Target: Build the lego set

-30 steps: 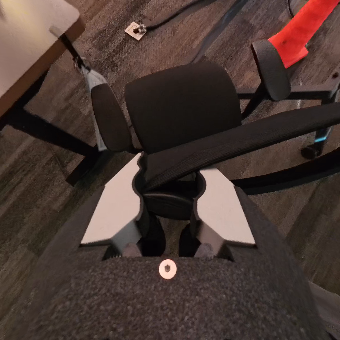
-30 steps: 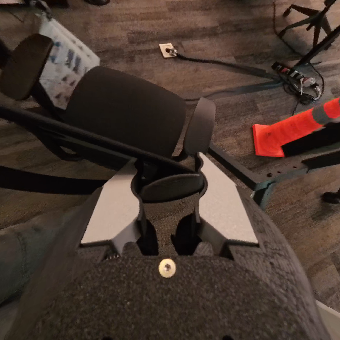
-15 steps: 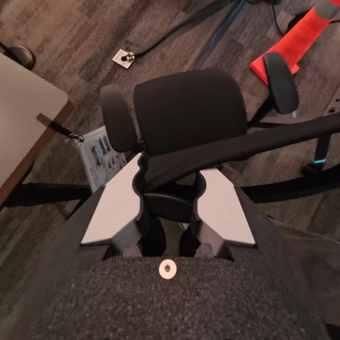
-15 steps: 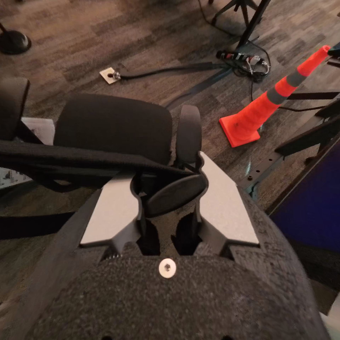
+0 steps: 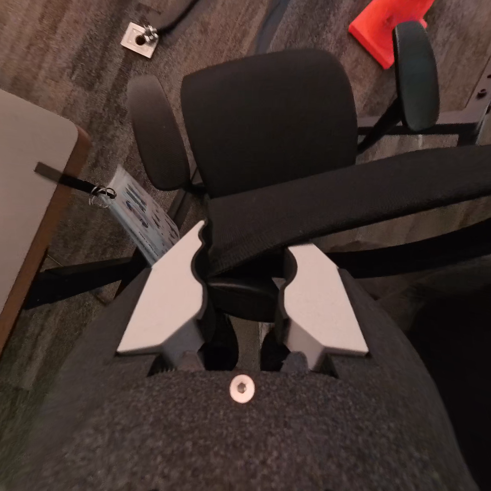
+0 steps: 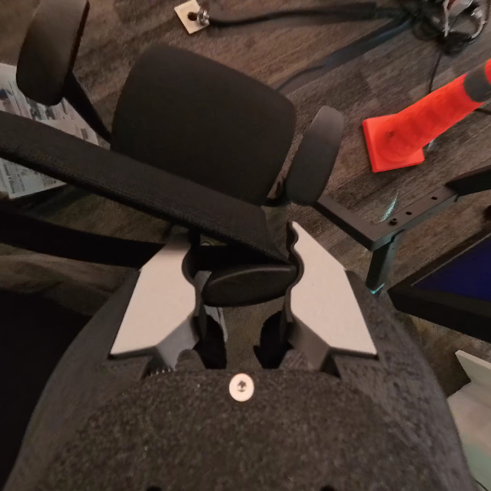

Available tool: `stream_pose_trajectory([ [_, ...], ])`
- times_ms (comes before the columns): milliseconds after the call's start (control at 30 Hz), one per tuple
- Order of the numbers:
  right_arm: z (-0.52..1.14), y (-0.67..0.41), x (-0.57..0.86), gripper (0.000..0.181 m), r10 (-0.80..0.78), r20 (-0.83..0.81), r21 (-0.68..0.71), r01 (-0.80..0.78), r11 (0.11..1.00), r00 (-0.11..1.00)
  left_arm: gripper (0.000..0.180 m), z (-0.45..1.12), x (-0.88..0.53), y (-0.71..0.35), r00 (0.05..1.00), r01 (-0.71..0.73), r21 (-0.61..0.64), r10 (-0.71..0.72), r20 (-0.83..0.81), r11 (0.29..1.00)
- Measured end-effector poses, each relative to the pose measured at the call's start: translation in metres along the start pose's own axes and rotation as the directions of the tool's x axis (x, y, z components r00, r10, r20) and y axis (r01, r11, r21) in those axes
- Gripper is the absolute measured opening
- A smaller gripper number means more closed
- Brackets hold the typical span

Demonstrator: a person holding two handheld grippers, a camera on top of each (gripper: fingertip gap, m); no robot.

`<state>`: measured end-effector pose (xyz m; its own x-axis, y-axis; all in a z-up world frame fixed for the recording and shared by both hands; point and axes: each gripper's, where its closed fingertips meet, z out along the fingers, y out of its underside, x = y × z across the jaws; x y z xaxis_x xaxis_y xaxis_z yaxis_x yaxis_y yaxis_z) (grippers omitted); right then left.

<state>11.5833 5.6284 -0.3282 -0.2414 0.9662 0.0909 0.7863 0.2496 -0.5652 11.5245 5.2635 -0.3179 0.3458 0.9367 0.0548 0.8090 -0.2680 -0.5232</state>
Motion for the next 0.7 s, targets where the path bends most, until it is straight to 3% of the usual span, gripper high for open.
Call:
stream_pose_trajectory([
  [300, -0.006, 0.022, -0.02, 0.065, 0.015, 0.04, -0.131, -0.01, 0.991, 0.999, 0.053, -0.001, -0.002, 0.006, 0.992, -0.048, -0.026, 0.045, -0.117, 0.998],
  [500, -0.003, 0.013, -0.03, 0.07, 0.115, 0.046, -0.054, -0.112, 0.992, 0.992, 0.06, 0.006, -0.002, 0.0, 0.965, 0.011, -0.015, -0.014, -0.263, 1.0],
  [600, -0.003, 0.009, -0.034, 0.068, 0.14, 0.077, -0.015, -0.139, 0.99, 0.987, 0.06, 0.007, -0.003, -0.003, 0.96, -0.055, 0.016, 0.058, -0.275, 0.998],
  [700, -0.008, 0.019, -0.037, 0.059, 0.158, 0.099, -0.086, -0.15, 0.985, 0.983, 0.056, 0.002, -0.006, 0.005, 0.968, -0.101, 0.038, 0.107, -0.225, 0.994],
])
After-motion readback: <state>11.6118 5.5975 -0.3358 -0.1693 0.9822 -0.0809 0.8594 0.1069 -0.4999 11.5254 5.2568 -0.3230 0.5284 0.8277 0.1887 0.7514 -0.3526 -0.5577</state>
